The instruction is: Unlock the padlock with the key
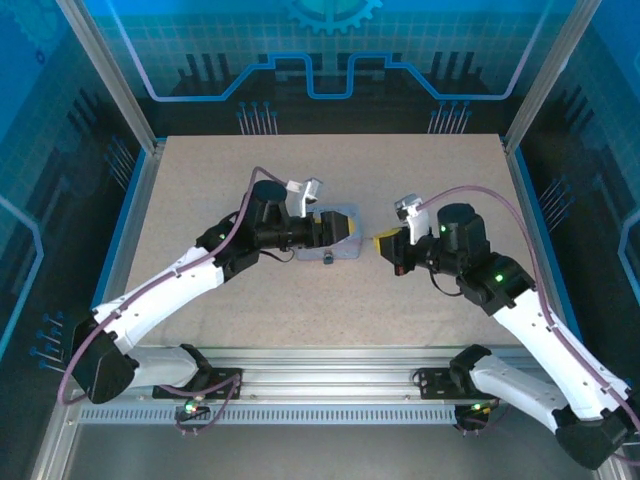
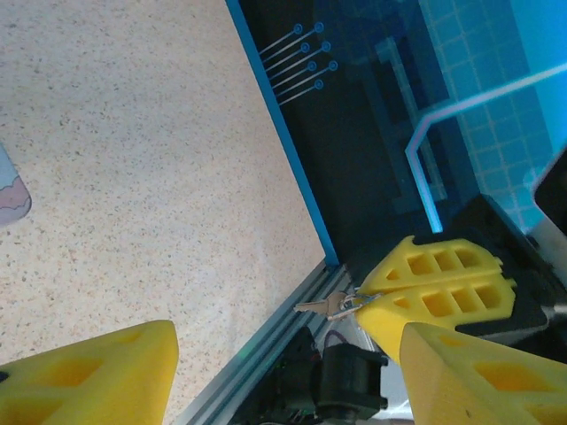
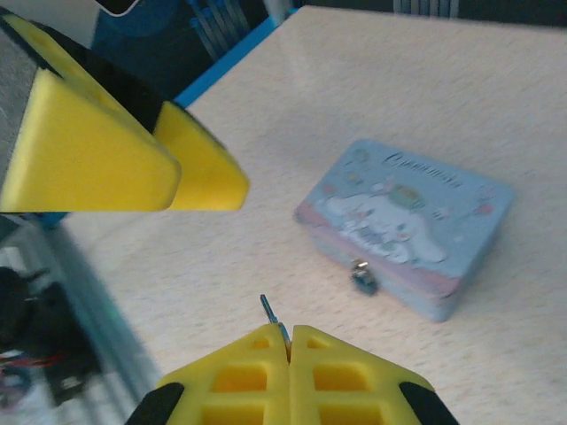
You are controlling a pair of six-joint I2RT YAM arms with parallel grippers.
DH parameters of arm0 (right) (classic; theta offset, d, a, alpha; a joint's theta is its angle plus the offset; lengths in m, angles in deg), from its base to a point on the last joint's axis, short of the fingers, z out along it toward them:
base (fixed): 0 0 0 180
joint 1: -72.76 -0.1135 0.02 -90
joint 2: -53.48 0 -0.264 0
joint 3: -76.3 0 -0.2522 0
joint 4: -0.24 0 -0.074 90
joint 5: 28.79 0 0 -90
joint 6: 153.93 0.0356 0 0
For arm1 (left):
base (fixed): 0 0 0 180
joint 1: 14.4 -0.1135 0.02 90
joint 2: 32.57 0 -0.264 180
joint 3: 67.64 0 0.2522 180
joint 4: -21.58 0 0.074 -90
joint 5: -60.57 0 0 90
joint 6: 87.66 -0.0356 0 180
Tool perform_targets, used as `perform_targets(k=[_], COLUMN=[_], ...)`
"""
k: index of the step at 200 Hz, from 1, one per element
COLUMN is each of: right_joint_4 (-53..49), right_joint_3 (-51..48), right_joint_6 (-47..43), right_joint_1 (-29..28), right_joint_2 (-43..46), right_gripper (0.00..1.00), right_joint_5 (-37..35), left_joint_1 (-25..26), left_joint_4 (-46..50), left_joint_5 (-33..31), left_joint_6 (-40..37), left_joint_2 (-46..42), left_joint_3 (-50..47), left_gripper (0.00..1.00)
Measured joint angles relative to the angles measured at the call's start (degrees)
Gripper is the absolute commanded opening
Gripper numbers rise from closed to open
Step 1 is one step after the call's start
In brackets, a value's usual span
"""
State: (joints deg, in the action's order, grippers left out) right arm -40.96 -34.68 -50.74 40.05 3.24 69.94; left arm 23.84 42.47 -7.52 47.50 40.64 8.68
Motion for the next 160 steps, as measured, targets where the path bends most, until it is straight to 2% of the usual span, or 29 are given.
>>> perform_targets(k=[33, 62, 109, 160], right_joint_4=[8.7, 20.0, 30.9, 37.0], right_joint_3=[-2.1, -7.5, -11.7, -11.9], right_joint_6=[-11.0, -23.5, -39.4, -46.4], right_joint_1=[-9.0, -14.0, -19.1, -23.6], right_joint_2=[1.1, 2.0, 1.0, -0.2], right_gripper=[0.00, 0.00, 0.00, 0.00], right_joint_5=[-17.1, -25.3, -30.1, -33.5], left_joint_1=[-0.2, -0.3, -0.3, -0.3], left_joint_4=[0.3, 0.3, 0.0, -2.8], left_joint_5=[-0.7, -0.7, -0.7, 0.2], left_joint_6=[5.8, 10.1, 15.1, 19.6], left_joint_2=[0.0, -0.1, -1.3, -1.4], left_joint_3=[0.0, 0.1, 0.6, 0.7], left_gripper=[0.70, 0.70, 0.69, 0.54])
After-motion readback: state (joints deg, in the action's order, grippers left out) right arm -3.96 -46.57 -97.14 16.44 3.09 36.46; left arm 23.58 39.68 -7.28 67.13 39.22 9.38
